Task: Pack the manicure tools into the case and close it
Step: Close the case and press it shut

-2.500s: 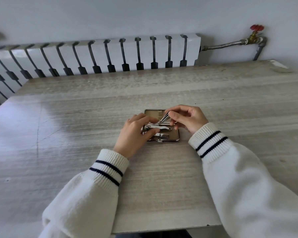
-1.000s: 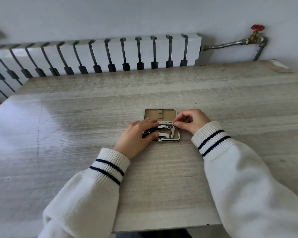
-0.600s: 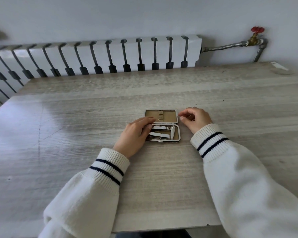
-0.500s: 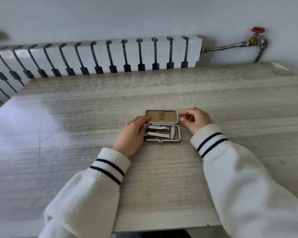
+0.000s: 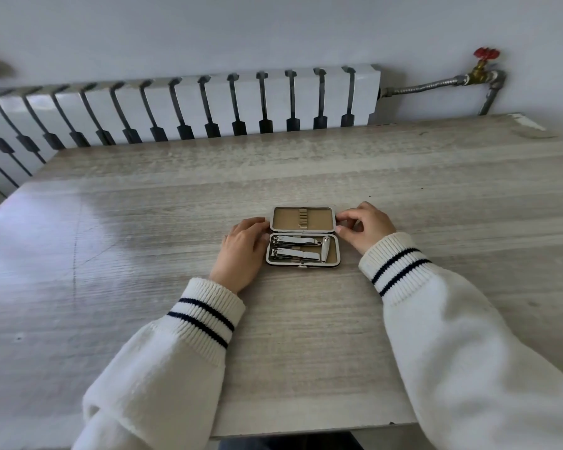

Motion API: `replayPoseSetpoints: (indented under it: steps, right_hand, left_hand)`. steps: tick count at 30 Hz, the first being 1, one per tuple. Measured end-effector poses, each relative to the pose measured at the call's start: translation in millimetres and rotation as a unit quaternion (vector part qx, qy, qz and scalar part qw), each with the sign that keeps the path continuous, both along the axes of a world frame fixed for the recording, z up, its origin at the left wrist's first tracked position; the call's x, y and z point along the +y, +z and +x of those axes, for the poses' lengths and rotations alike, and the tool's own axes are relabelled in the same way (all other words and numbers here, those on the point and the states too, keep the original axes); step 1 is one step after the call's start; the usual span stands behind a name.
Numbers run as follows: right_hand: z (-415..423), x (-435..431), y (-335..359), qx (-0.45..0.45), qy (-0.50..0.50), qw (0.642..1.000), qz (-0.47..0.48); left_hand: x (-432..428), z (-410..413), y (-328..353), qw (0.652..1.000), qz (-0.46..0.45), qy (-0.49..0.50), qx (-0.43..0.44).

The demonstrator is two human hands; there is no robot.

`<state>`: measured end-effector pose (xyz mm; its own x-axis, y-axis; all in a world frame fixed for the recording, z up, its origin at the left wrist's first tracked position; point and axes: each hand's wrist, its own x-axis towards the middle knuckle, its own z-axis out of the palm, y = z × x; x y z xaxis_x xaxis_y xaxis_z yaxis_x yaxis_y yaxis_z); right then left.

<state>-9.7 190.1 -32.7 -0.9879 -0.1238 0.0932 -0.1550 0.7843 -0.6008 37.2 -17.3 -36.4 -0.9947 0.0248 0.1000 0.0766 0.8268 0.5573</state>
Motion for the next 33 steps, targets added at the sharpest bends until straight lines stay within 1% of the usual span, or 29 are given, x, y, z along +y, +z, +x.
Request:
replayPoseSetpoints:
  steps: [2,5,7,15,23,26,29,33]
  right_hand:
    - [1,-1,0,0.003,0.002,1.000,-0.007]
    - [1,-2,-2,0.009,0.003,1.000,-0.006]
    - [1,-2,-2,0.016,0.001,1.000,-0.023]
    - [5,-5,1,0.041,-0.008,0.991,-0.124]
    - [6,-3,8,0.044,-0.019,0.971,-0.235]
    - [6,-1,8,0.053,-0.022,0.962,-0.266]
    - [4,1,8,0.050,-0.021,0.959,-0.280]
    - [4,6,11,0.033,-0.001,0.962,-0.272]
  left_hand:
    - [-1,-1,1,1.000,0.010,-0.001,-0.001]
    - [-3,-1,2,0.999,0.046,0.012,0.002]
    - [-4,-1,3,0.997,0.071,0.025,0.009]
    - [-5,-1,4,0.988,0.139,0.063,0.031]
    - [-6,-1,6,0.976,0.201,0.073,0.040]
    - [-6,-1,7,0.971,0.223,0.072,0.057]
    - [-7,-1,7,0.967,0.235,0.074,0.066]
    - [-8,-2,6,0.965,0.239,0.078,0.069]
